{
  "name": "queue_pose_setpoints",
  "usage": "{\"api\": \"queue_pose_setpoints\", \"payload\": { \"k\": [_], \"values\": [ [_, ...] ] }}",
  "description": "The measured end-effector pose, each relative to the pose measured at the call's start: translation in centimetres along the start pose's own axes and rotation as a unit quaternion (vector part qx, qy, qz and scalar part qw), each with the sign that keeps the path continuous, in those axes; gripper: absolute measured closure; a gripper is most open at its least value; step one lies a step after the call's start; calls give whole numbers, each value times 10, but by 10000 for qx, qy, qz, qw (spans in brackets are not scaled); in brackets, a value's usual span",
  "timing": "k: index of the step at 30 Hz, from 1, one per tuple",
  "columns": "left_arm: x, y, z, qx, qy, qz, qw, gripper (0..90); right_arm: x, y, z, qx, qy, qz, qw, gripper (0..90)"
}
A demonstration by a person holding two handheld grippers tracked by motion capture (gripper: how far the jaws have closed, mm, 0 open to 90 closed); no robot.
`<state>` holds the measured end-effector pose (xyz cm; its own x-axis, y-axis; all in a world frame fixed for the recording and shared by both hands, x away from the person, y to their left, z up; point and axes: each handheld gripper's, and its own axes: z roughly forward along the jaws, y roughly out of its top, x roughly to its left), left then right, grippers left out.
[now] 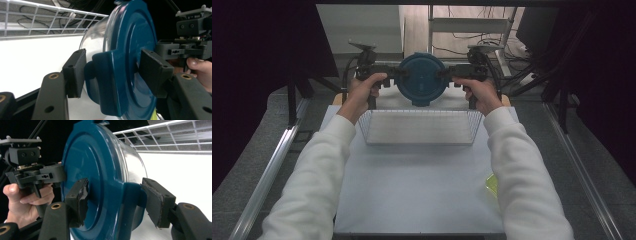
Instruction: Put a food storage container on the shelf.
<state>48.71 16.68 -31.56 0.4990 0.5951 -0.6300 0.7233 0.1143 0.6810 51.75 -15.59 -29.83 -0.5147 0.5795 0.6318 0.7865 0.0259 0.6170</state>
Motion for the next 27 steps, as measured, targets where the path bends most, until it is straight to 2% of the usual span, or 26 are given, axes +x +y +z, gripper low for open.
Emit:
{"api": "queue_pose_setpoints", "payload": {
  "k": [2, 3, 5, 10, 21, 27],
  "values": [
    [5, 1, 5, -40, -41, -189, 9998, 397, -5, 1, 4, 51, 5, 166, 9998, 374],
    [5, 1, 5, -40, -41, -189, 9998, 397, -5, 1, 4, 51, 5, 166, 9998, 374],
    [8, 1, 8, -78, -52, -269, 9996, 396, -9, 1, 6, 53, 40, 383, 9992, 372],
    [17, 2, 13, -101, -115, -487, 9987, 394, -14, 2, 9, 22, 29, 487, 9988, 366],
    [24, 2, 19, -84, -135, -778, 9968, 376, -19, 2, 13, 0, -30, 813, 9967, 359],
    [26, 2, 22, -134, -122, -791, 9967, 369, -19, 2, 14, -32, -65, 841, 9964, 357]
  ]
}}
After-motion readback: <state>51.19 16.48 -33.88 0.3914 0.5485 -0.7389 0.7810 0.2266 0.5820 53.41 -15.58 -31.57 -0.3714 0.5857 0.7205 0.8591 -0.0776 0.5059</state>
